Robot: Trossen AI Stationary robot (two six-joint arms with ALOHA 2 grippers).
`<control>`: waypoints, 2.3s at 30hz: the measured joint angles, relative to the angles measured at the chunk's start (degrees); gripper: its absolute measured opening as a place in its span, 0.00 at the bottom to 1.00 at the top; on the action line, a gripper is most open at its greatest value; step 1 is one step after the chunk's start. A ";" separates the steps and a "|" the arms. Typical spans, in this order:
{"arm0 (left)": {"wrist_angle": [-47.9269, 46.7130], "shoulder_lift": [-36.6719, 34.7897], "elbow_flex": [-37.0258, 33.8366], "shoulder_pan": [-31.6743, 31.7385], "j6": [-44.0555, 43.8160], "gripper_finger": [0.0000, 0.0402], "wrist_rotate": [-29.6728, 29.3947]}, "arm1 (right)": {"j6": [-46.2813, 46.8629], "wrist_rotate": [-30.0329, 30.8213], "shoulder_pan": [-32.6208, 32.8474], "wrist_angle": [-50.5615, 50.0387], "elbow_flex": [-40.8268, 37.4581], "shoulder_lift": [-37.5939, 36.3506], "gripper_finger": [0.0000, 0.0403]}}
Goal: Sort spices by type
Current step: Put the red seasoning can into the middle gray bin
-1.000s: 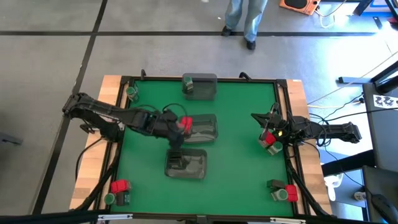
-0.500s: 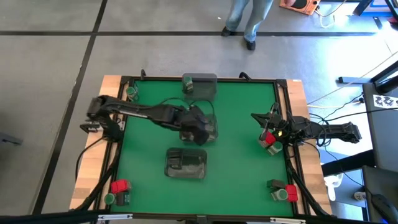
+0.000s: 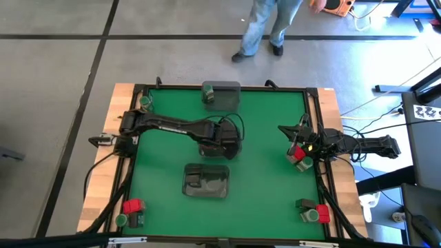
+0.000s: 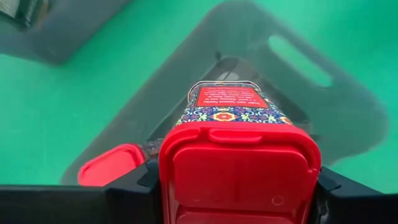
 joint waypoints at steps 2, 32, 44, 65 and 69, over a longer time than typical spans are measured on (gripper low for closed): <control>-0.08 1.61 0.00 0.27 -0.95 0.50 0.02 | 0.02 0.02 -0.02 -0.02 0.00 0.02 0.01; -3.09 -1.53 -0.02 1.55 0.10 0.70 -0.95 | 0.11 0.01 -0.01 -0.24 0.01 0.09 0.01; 10.36 2.27 -0.04 -1.97 27.58 0.70 -1.39 | 0.11 0.00 -0.01 -0.30 0.01 0.12 0.01; 3.23 7.69 -0.20 1.80 20.73 0.70 -8.51 | 0.33 -1.05 0.00 -0.35 0.01 0.13 0.01; -0.47 7.70 -0.18 1.82 14.76 0.70 -9.69 | 0.33 -1.05 -0.01 -0.35 0.00 0.13 0.01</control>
